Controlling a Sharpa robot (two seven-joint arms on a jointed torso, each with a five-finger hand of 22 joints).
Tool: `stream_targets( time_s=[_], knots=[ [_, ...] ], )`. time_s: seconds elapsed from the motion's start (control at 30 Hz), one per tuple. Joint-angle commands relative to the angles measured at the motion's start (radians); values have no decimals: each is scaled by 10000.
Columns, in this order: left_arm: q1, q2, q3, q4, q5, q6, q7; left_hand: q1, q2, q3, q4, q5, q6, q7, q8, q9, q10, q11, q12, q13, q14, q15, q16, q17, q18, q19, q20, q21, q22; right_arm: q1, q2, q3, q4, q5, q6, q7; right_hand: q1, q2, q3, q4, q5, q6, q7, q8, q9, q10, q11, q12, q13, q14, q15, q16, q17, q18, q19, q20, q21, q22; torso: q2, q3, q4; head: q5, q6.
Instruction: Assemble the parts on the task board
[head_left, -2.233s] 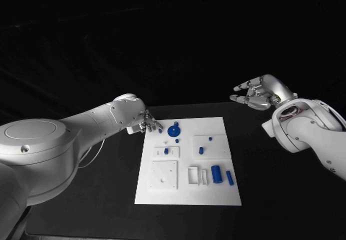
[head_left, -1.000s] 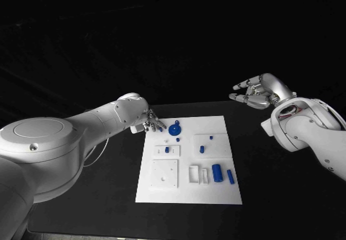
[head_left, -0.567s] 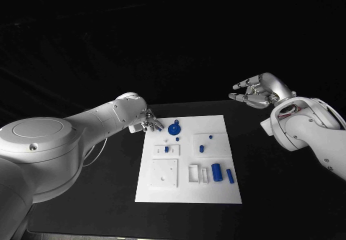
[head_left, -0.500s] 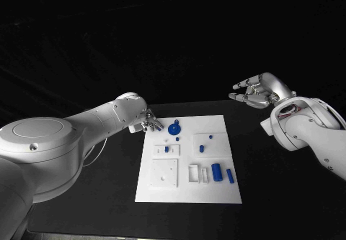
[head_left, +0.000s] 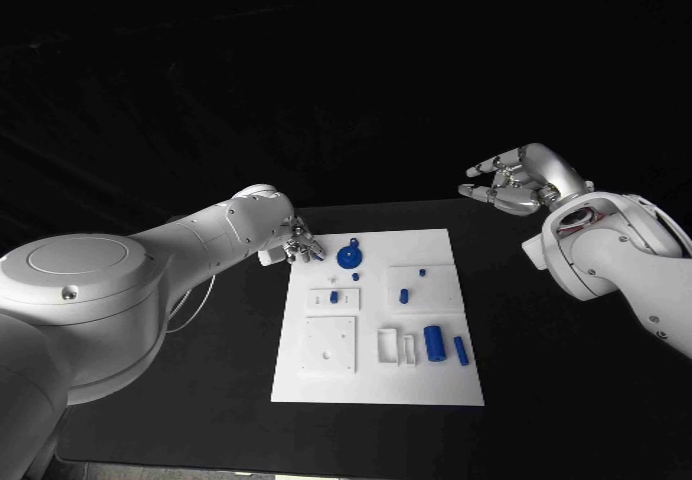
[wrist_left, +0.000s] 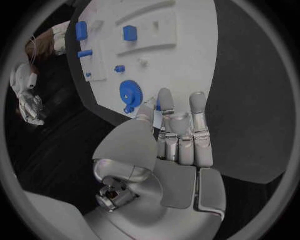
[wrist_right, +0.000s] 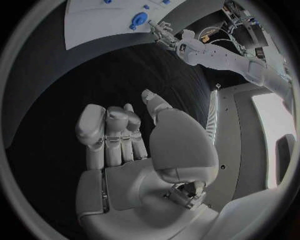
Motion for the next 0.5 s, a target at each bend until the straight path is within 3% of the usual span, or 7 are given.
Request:
stream_targets(
  time_s=[0.03,0.23,0.3,0.37,0.43,0.47,0.5],
  knots=[
    [-1,10,-1,11,194,180,217,59,135,63,-129,72,-19,-56,-13,-5,-37,45,13,-15,-68,-29,74,25,-101,-80,-20,17,180,0,-3,6,15,-86,79,15,59,-37,57,-14,-57,13,-1,-22,5,10,4,-20,6,-7,24,-27,2,122,295,30,-20,1312,-2,2,-4,16,9],
    [0,1,-2,20,216,153,363,67,226,289,-442,428,2,-49,-25,-22,22,56,-11,-48,-60,-37,118,72,-100,-97,-27,44,181,0,-12,6,13,-86,81,16,59,-37,57,-14,-57,13,-1,-22,5,10,4,-20,6,-7,24,-27,2,122,295,30,-20,1312,-9,7,-12,35,3],
    [1,-12,-2,39,270,-68,562,58,216,408,-571,881,81,-71,16,10,114,37,-26,-67,12,-51,176,192,-93,-69,-42,65,181,0,-29,6,17,-86,83,14,59,-37,57,-14,-57,13,-1,-22,5,10,4,-20,6,-7,24,-27,2,122,295,30,-20,1312,-11,7,1,34,4],
    [3,-54,-1,87,410,-280,724,-14,100,619,-784,1688,379,-115,113,270,379,10,-78,-115,206,-112,298,495,-75,24,-88,117,182,0,-47,6,18,-86,84,12,59,-37,57,-14,-57,13,-1,-22,5,10,4,-20,6,-7,24,-27,2,122,295,30,-20,1312,-12,1,18,11,-8],
    [10,-122,-1,168,593,-446,822,-347,-4,1092,-1068,1747,583,-127,-227,735,606,-13,-325,-220,304,-123,313,672,-86,68,-110,143,173,0,-70,6,17,-86,86,10,59,-37,57,-14,-57,13,-1,-22,5,10,4,-20,6,-7,24,-27,2,122,295,30,-20,1312,-12,-5,21,-9,-13],
    [15,-168,0,230,665,-516,851,-253,24,1630,-1314,291,573,-136,-410,821,649,-8,-423,-252,320,-174,310,729,-87,86,-169,159,178,0,-83,6,18,-86,89,8,59,-37,57,-14,-57,13,-1,-22,5,10,4,-20,6,-7,24,-27,2,122,295,30,-20,1312,-14,-6,22,-15,-10],
    [22,-223,1,308,730,-591,871,-720,-286,2932,-1486,-481,722,-100,-567,898,695,-23,-469,-252,346,-147,283,747,-85,87,-137,174,180,0,-97,6,18,-86,95,7,59,-37,57,-14,-57,13,-1,-22,5,10,4,-20,6,-7,24,-27,2,122,295,30,-20,1312,-19,-10,28,-20,-19]
  ],
)
